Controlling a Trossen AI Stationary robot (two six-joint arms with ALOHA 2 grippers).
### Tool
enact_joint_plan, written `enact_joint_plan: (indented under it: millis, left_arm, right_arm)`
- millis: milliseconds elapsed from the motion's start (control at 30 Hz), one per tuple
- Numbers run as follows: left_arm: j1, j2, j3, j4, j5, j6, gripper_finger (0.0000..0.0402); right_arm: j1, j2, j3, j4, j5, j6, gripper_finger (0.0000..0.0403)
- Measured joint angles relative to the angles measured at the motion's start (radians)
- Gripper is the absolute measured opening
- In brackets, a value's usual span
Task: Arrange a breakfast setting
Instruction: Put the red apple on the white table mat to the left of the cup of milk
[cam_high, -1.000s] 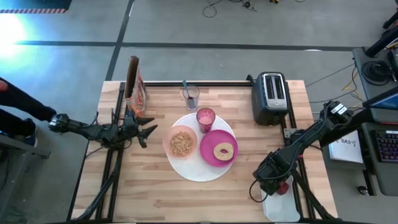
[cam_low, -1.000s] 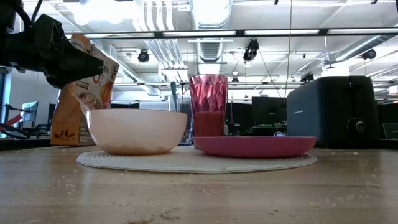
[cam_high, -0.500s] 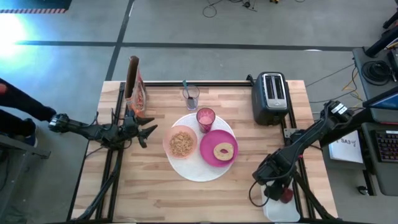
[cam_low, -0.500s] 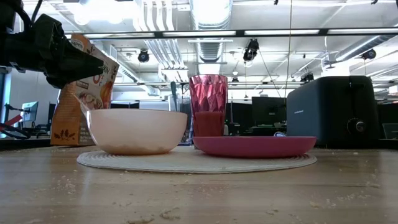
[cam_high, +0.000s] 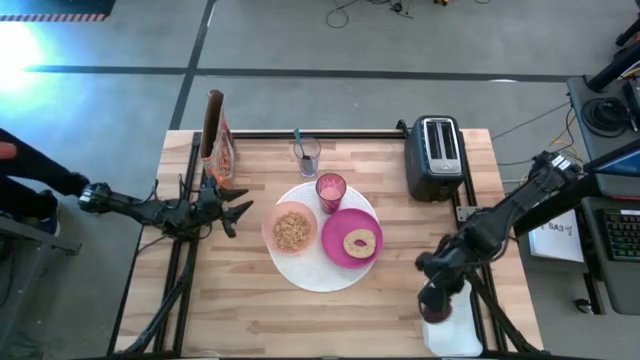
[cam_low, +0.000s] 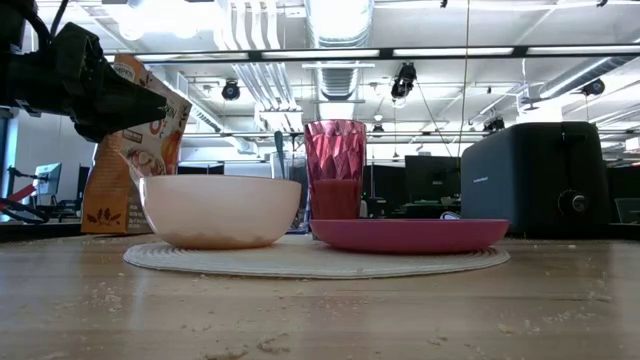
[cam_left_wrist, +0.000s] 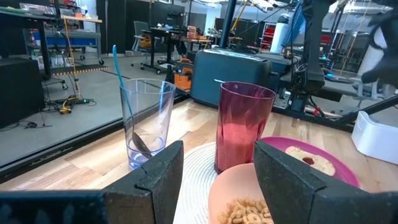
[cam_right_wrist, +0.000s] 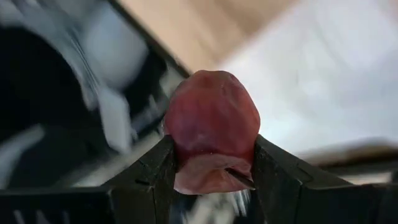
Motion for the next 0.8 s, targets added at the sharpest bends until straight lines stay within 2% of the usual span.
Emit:
enact_joint_plan:
  millis: [200,400,633,800]
  left_arm:
    - [0.0,0.0,0.0,0.0,0.0,0.0,0.0178]
    - [0.0,0.0,0.0,0.0,0.0,0.0,0.0178]
    - [0.0,0.0,0.0,0.0,0.0,0.0,0.0178]
    - [0.0,0.0,0.0,0.0,0.0,0.0,0.0178]
  right_arm:
    - [-0.001,-0.073,0.012,0.007,0.326,-0.036,0.0162]
    - [-0.003,-0.076,0.012,0.008,0.562,-0.213,0.0162]
    - [-0.019,-0.027,0.012,0.054,0.749,-0.406,0.0162]
    - [-0.042,-0.006,0.012,0.058,0.821,-0.529,0.0163]
